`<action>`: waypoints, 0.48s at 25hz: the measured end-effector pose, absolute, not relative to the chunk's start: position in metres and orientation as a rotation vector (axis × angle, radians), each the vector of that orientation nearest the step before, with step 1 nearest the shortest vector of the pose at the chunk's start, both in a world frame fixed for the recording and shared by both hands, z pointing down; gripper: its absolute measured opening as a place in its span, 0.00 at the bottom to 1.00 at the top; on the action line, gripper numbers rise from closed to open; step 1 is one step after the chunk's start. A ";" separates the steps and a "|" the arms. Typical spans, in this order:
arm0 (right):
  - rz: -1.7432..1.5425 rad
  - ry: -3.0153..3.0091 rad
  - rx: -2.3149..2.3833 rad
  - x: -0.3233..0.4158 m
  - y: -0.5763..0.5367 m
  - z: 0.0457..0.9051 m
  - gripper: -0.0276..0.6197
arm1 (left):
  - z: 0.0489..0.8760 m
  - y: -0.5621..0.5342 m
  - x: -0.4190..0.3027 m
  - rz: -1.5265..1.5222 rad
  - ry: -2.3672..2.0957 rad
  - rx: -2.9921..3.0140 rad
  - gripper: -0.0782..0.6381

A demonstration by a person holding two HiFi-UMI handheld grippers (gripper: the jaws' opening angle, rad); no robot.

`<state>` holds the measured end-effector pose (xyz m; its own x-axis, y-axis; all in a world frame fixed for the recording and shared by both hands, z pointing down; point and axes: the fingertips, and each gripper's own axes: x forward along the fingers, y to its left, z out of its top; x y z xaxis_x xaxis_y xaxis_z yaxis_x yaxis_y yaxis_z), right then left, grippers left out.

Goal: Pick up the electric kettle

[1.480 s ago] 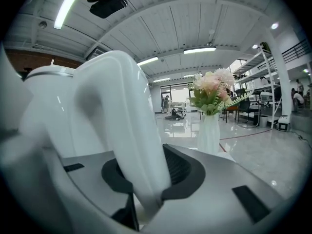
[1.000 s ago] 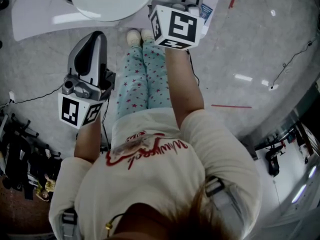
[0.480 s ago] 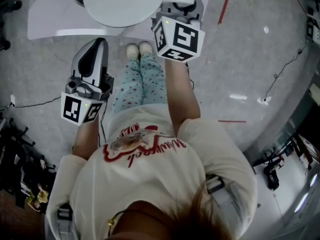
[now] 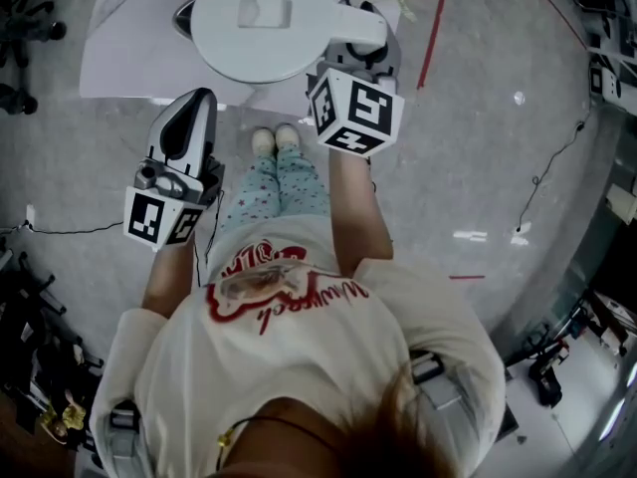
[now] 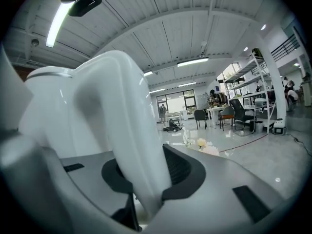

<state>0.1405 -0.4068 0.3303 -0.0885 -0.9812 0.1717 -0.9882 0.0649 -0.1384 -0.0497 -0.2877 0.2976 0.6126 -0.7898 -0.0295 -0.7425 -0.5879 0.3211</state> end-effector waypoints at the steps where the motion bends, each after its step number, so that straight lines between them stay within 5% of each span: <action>1: 0.344 -2.272 2.100 0.142 -0.406 0.323 0.20 | 0.291 -0.287 -0.049 -0.249 -1.251 2.570 0.13; 12: 0.299 -2.349 2.016 0.134 -0.407 0.256 0.20 | 0.237 -0.284 -0.051 -0.297 -1.253 2.650 0.13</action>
<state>0.1337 -0.4073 0.2561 -0.1590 -0.9760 0.1488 -0.9821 0.1411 -0.1245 -0.0507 -0.2839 0.2370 0.6217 -0.7772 -0.0972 -0.7381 -0.6229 0.2593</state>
